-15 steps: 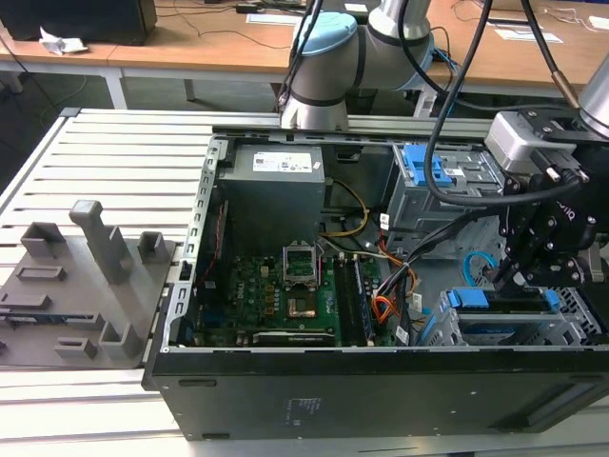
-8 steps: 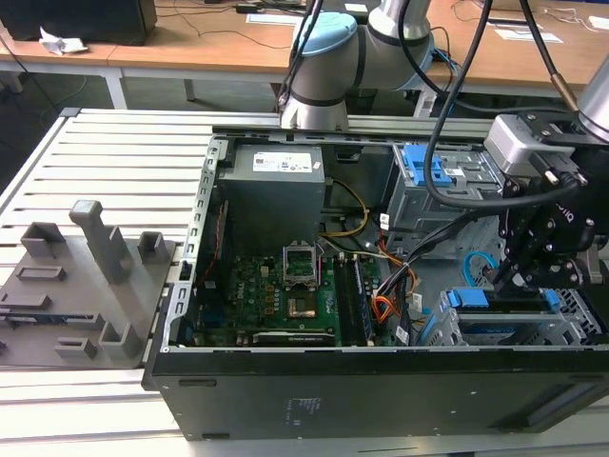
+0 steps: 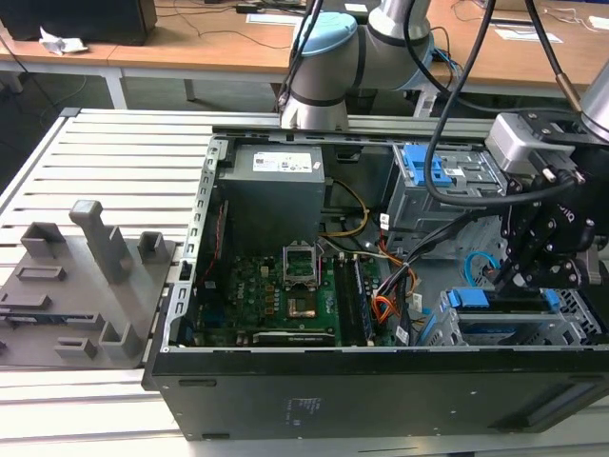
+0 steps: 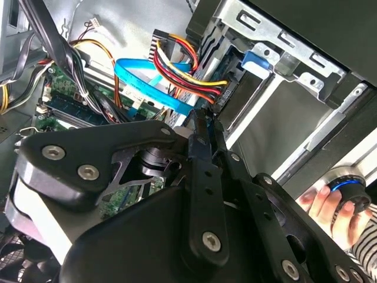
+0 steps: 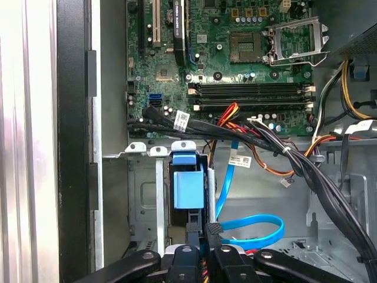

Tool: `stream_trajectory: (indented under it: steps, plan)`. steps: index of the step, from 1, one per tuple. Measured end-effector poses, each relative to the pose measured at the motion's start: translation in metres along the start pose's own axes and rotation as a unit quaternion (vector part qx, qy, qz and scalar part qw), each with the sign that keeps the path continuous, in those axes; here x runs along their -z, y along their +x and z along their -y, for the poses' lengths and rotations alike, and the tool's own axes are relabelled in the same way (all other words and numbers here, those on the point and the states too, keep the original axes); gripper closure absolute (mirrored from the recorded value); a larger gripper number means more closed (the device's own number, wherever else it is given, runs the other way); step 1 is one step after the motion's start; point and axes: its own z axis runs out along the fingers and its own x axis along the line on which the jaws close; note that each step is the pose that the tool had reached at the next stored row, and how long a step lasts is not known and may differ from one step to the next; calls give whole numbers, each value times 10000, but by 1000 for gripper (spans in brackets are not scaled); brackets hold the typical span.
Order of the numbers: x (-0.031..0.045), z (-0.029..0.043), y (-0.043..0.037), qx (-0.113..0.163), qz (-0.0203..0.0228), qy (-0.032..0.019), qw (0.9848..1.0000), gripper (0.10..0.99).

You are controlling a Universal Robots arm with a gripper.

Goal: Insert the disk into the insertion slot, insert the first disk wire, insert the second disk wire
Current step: 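Insert the second disk wire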

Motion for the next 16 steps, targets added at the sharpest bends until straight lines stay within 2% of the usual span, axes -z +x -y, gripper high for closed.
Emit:
stream_trajectory:
  steps: [9,16]
  plan:
    - [0,28,-1,16,-2,1,10000,925]
    - [-30,31,6,20,2,2,10000,914]
